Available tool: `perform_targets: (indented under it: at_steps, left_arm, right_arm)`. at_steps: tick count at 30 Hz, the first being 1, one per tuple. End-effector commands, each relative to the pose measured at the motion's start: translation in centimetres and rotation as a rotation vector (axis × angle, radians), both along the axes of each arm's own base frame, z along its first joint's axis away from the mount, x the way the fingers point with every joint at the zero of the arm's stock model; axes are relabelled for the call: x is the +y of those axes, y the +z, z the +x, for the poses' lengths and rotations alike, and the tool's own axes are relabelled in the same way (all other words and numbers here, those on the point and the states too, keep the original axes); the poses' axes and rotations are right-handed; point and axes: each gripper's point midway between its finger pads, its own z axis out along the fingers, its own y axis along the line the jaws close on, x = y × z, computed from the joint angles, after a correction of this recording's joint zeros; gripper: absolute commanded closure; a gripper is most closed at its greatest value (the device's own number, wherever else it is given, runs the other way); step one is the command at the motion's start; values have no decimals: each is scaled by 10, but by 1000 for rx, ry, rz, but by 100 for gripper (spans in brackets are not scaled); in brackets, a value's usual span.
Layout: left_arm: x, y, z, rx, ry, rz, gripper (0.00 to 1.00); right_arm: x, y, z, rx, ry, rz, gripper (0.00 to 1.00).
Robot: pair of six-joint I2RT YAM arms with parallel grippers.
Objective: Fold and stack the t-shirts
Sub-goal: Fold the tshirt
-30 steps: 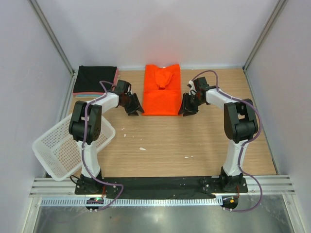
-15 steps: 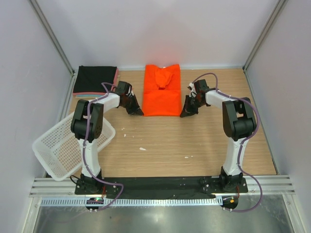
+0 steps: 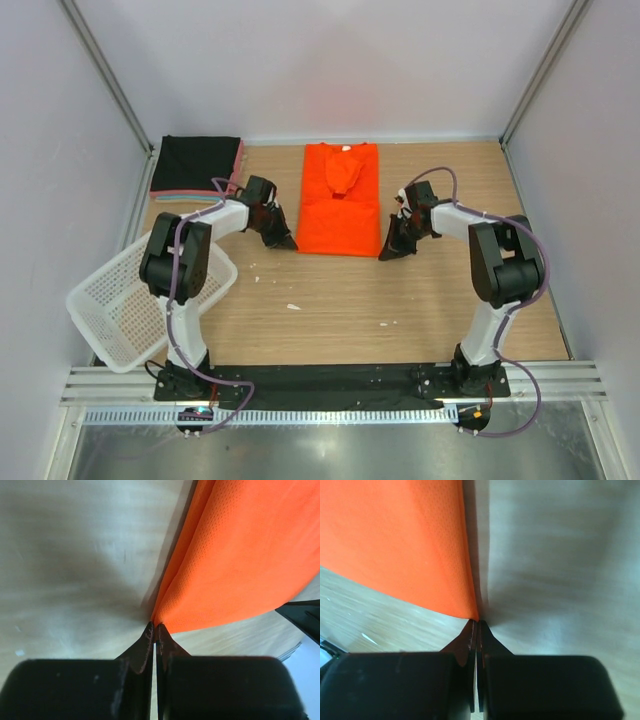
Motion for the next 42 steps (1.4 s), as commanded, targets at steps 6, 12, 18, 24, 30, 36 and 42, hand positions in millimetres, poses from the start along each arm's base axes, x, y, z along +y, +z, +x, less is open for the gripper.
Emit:
perform_targets:
  at_steps: [6,12,18,24,30,36,42]
  left_arm:
    - [8,-1,-55,43,-1,78,100]
    - [3,0,-96,54,-13,95,100]
    - [4,9,-117,32,16,67,77]
    - [-8,21,-122,28,40,-38,60]
    - [-25,18,-130,25,67,-142,53]
    - [-36,8,-138,30,63,-129,50]
    - [-30,-13,-144,68,89,-73,51]
  right_arm:
    - [-26,9,-49,-13,-79,-77,99]
    - [-29,15,-78,-7,-129,-60,99]
    - [-26,20,-101,-7,-151,-16,92]
    - [-25,26,-108,-29,-185,19,66]
    - [-26,21,-99,-21,-193,-5,58]
    - [-28,11,-95,-13,-200,-24,57]
    - [-28,1,-91,-7,-188,-3,59]
